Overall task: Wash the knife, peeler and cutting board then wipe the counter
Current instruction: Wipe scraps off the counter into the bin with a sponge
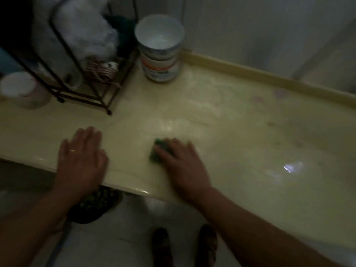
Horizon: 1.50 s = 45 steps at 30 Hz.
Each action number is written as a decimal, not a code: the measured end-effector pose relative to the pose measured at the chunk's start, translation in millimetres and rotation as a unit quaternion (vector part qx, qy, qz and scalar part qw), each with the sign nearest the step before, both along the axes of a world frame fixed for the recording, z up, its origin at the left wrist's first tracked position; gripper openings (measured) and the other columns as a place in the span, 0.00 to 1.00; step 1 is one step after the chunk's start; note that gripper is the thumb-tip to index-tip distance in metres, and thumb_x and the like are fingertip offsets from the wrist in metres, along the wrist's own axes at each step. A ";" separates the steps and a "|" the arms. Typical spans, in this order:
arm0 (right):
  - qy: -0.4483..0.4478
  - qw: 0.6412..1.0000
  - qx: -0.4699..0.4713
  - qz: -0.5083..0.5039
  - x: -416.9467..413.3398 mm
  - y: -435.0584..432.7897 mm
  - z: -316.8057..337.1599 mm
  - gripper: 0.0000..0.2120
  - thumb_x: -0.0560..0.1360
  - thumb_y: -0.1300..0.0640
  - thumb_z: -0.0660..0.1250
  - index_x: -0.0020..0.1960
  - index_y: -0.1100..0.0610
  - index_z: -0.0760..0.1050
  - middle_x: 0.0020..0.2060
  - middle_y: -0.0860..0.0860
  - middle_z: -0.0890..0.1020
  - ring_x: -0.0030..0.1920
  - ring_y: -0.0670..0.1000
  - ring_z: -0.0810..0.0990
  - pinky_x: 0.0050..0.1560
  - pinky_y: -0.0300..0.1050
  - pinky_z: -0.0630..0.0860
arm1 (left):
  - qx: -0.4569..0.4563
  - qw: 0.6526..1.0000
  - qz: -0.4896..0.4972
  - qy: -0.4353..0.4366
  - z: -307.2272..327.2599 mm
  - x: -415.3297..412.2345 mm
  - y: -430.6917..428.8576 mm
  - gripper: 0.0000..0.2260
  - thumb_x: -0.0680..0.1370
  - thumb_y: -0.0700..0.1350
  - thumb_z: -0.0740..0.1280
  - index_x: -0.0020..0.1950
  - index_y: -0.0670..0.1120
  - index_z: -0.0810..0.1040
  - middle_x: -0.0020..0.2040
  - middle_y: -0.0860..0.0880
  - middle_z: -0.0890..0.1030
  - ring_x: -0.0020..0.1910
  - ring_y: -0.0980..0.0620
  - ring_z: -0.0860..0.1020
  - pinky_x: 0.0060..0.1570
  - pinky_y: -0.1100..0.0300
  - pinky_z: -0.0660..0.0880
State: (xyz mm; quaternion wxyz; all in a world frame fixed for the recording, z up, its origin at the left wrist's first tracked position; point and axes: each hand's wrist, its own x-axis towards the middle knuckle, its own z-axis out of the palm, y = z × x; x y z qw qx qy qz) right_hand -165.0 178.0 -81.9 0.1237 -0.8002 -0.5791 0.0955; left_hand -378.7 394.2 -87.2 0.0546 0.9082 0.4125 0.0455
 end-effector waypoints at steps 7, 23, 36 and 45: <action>-0.048 0.909 -0.063 -0.409 190.6 -282.3 41.6 0.22 0.83 0.47 0.55 0.75 0.49 0.72 0.71 0.57 0.75 0.65 0.64 0.77 0.65 0.59 0.76 | -0.037 0.998 -0.010 -0.058 19.9 80.0 -59.1 0.25 0.76 0.51 0.59 0.71 0.42 0.71 0.70 0.38 0.74 0.69 0.38 0.72 0.75 0.37 0.58; -0.078 0.884 -0.018 -0.461 172.9 -292.0 17.2 0.21 0.80 0.50 0.61 0.72 0.53 0.73 0.62 0.60 0.78 0.58 0.63 0.76 0.58 0.55 0.75 | -0.105 0.965 -0.231 -0.066 18.4 305.8 -287.1 0.27 0.80 0.52 0.54 0.80 0.49 0.63 0.79 0.47 0.68 0.79 0.48 0.63 0.80 0.41 0.54; -0.034 0.917 0.047 -0.396 243.6 -318.4 29.1 0.14 0.82 0.51 0.58 0.63 0.50 0.78 0.55 0.57 0.82 0.53 0.62 0.80 0.54 0.54 0.77 | -0.269 0.927 0.076 -0.250 28.1 288.9 -263.8 0.24 0.85 0.54 0.51 0.79 0.47 0.69 0.77 0.50 0.72 0.76 0.53 0.68 0.78 0.57 0.61; -0.007 0.947 0.107 -0.304 271.5 -338.3 30.7 0.22 0.80 0.53 0.67 0.74 0.51 0.74 0.67 0.57 0.79 0.64 0.60 0.77 0.64 0.49 0.71 | -0.186 0.964 -0.011 -0.190 28.7 319.5 -280.6 0.24 0.84 0.52 0.54 0.78 0.46 0.70 0.75 0.46 0.74 0.74 0.48 0.71 0.77 0.48 0.63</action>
